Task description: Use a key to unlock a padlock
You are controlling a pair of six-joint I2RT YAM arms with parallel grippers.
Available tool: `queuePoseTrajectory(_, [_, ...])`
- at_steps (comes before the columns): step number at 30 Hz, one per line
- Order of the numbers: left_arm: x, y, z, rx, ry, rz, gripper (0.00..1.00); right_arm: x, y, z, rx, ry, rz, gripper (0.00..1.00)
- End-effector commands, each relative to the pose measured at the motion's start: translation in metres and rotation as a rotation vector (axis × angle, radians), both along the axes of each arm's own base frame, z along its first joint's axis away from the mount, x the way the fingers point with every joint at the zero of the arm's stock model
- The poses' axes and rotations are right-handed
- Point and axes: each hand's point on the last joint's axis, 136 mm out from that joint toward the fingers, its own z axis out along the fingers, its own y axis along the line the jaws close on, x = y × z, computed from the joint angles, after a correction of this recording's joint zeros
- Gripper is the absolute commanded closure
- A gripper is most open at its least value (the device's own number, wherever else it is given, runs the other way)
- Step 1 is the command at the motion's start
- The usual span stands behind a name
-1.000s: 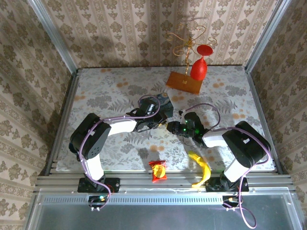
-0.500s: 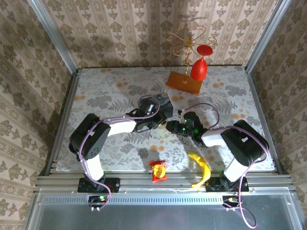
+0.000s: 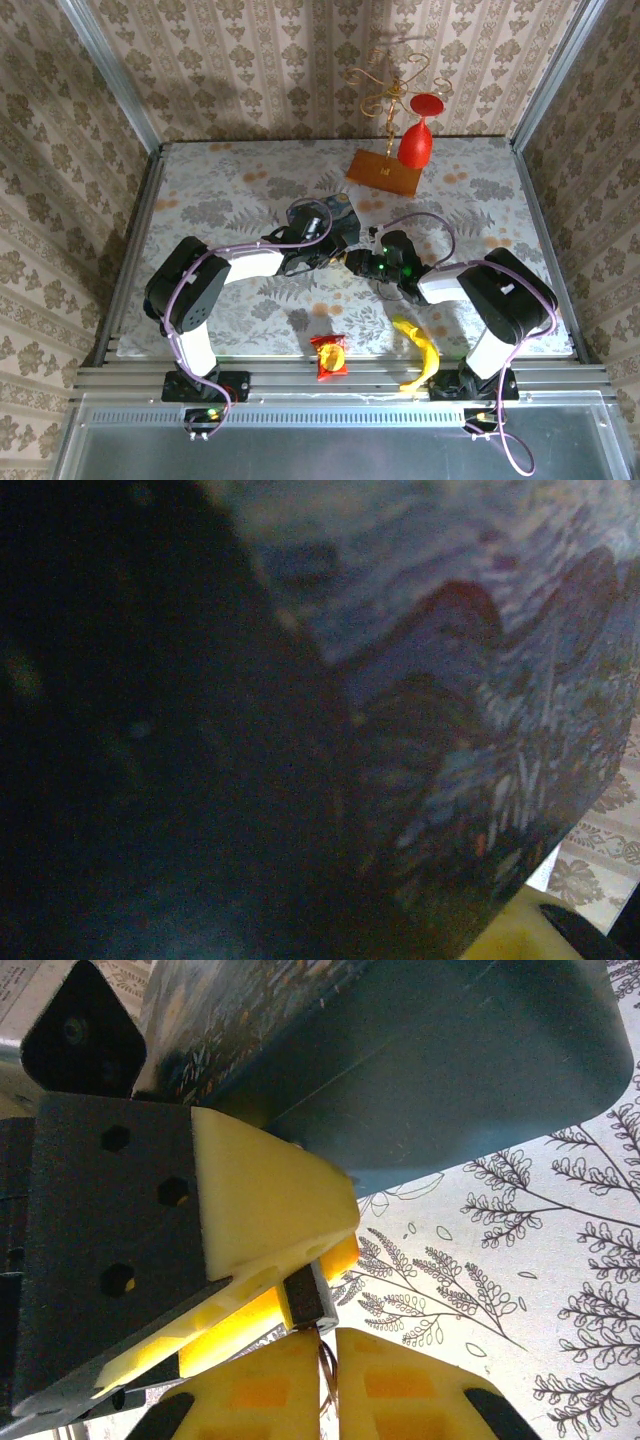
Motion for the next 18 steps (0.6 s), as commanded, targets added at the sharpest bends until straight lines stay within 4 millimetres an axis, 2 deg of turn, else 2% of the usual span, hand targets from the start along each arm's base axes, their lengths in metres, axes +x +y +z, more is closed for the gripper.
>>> queuePoseTrajectory(1, [-0.004,-0.008,0.021,-0.065,-0.013,-0.023,1.00,0.007,0.003,0.002,0.017,-0.004,-0.018,0.93])
queuePoseTrajectory(6, [-0.002,-0.010,0.024,-0.074,-0.021,-0.024,1.00,0.008,0.001,-0.005,0.088,0.042,-0.065,1.00])
queuePoseTrajectory(14, [0.000,-0.015,0.029,-0.095,-0.035,-0.033,1.00,0.019,0.007,-0.010,0.414,0.125,-0.158,1.00])
queuePoseTrajectory(16, [0.000,-0.016,0.030,-0.098,-0.036,-0.035,1.00,0.021,0.012,-0.015,0.442,0.169,-0.170,1.00])
queuePoseTrajectory(18, [0.000,-0.017,0.030,-0.104,-0.038,-0.038,1.00,0.022,0.015,-0.011,0.457,0.173,-0.172,1.00])
